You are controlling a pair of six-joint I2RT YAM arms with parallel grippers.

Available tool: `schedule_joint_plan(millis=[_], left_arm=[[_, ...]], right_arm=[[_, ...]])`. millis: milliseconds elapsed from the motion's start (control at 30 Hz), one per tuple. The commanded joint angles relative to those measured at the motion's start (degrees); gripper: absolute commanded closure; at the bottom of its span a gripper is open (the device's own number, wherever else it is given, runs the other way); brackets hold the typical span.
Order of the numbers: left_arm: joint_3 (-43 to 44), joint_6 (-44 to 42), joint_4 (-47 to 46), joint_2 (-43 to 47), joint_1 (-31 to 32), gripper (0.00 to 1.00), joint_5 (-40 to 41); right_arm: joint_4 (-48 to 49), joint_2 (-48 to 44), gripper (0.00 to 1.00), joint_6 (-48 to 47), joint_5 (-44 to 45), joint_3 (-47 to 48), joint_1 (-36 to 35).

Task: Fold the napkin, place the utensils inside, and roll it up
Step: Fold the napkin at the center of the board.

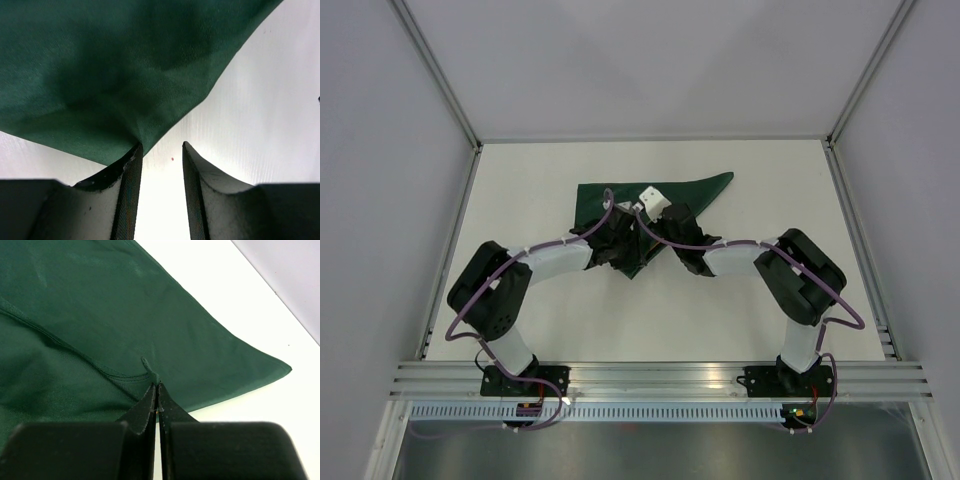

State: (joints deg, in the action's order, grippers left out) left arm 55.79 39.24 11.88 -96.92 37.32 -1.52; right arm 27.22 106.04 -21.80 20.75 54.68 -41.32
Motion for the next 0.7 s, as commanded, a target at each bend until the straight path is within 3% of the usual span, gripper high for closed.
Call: schedule_joint_plan(millis=[0,667], left_arm=[[-0.8,2.6,-0.7,1.0,1.0,0.57,1.3],[-2.4,3.6,-0.2,-0.1,2.0,0.58,2.9]], right_arm=[[1.8,1.1,0.97,1.1,-1.1,1.6,0.5],[-1.6,2.0,0.96,2.5,-2.9,2.4,2.0]])
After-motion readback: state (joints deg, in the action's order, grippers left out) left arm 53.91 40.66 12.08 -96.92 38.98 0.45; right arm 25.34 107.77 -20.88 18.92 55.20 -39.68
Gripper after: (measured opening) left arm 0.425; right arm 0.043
